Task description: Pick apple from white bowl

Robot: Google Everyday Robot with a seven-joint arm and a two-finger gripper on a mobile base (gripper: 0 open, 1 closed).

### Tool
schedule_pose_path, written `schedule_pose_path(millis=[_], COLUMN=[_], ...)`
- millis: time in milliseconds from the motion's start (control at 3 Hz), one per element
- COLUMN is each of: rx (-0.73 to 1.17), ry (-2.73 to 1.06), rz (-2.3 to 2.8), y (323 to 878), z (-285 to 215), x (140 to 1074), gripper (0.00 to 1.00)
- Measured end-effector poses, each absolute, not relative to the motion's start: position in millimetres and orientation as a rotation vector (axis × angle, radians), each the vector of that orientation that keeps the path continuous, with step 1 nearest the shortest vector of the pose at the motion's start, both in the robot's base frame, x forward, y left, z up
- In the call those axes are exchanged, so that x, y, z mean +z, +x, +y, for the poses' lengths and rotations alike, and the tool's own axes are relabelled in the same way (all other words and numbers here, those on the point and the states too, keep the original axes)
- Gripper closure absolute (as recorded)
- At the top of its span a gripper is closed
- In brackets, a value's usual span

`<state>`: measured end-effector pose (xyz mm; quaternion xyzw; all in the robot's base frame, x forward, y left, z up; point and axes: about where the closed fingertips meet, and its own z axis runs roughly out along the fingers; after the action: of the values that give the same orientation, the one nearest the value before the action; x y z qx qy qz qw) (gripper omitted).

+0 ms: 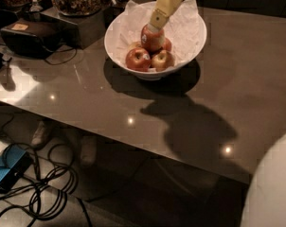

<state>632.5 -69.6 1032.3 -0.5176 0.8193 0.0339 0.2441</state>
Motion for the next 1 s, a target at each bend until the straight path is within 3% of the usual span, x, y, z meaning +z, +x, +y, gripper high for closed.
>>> schedule_pose_path(millis=[333,1000], rx=[0.087,0.087], ry=[-1.401,-1.406], rz=[2.269,2.314], y=[642,657], z=[-71,-68], x=[1024,1007], gripper=[0.19,0.13])
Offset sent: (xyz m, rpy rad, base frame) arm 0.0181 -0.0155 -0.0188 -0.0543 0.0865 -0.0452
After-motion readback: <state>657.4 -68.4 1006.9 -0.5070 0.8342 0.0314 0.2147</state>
